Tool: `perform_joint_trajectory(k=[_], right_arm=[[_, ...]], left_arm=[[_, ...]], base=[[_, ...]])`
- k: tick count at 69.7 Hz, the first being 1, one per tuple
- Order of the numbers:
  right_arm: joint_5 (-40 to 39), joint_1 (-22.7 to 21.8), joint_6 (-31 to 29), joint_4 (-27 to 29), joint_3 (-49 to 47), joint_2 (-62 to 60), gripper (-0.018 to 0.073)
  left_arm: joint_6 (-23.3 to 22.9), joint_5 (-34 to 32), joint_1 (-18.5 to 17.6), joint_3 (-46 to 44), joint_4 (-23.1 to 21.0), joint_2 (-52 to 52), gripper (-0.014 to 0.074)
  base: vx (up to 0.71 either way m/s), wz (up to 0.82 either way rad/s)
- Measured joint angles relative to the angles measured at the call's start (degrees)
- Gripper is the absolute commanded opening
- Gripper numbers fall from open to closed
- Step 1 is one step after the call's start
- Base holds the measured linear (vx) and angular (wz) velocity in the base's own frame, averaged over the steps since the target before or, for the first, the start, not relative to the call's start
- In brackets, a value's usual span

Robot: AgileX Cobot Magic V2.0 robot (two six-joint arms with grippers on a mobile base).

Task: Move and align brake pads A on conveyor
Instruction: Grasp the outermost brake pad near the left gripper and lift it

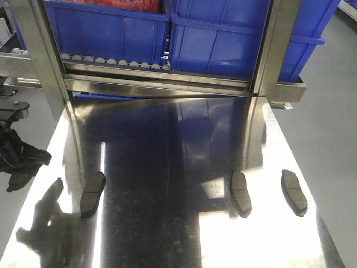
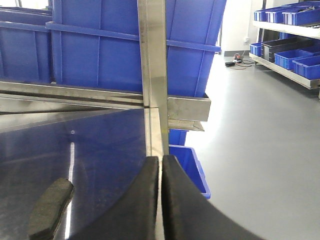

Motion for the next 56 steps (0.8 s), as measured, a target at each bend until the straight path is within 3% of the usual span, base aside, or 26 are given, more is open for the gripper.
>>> perform_joint_trajectory(k=[22,39,56], right_arm=[[0.00,0.00,0.00,0.00,0.00,0.00,-0.0006],[0.00,0.00,0.00,0.00,0.00,0.00,-0.0006],[0.00,0.00,0.00,0.00,0.00,0.00,-0.0006]], left_arm=[[2.64,-2.12,-0.72,4.49,-0.87,-11.44,0.0114],[5.17,-6.79,-5.27,13.89,-3.91,-28.07,0.0114],[5.47,-12.13,-6.22,25.85,-5.57,-47.13,0.0114]], base=[[0.00,0.00],[0.00,0.00],[0.00,0.00]])
